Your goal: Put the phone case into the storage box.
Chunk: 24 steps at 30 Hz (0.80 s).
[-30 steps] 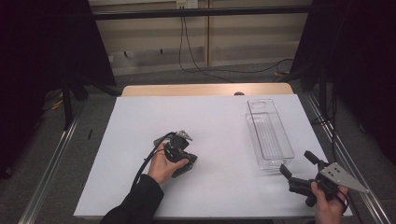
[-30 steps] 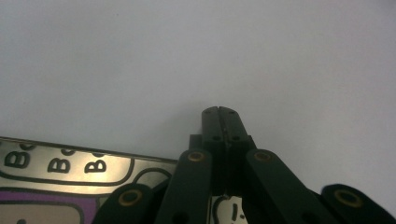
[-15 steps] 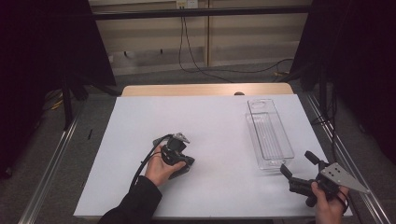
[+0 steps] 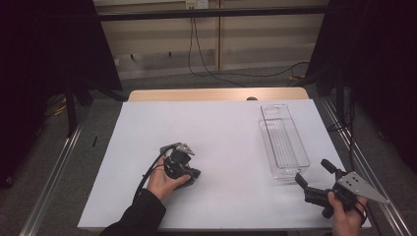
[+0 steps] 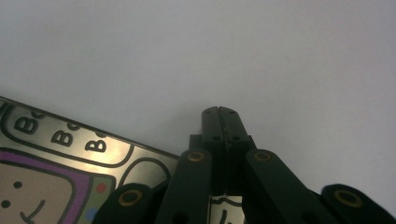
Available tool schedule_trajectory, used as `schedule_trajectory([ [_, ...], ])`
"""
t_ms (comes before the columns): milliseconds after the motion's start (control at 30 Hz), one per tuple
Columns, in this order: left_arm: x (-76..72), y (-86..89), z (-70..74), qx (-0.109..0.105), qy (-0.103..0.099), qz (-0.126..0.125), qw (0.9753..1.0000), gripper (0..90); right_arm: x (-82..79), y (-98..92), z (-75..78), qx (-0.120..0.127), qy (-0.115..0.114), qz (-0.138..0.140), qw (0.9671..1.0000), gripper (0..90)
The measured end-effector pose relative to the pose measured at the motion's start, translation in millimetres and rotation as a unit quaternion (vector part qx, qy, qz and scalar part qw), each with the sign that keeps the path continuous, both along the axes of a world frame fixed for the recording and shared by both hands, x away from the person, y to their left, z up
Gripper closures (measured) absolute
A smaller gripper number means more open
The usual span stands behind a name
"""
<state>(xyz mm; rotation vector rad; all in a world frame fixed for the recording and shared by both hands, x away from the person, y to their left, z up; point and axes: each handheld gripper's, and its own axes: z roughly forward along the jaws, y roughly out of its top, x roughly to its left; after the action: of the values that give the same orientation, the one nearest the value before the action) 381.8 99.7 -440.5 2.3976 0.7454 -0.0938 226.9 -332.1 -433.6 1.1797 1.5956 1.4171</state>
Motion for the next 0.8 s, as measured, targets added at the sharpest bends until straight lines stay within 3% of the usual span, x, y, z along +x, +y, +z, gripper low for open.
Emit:
schedule_trajectory([
  [800,-12.1,21.6,1.5,0.0,0.013,0.004,0.9999,90.0,-0.6,-0.4,0.0,0.001,0.0,0.001,1.0,0.0],
])
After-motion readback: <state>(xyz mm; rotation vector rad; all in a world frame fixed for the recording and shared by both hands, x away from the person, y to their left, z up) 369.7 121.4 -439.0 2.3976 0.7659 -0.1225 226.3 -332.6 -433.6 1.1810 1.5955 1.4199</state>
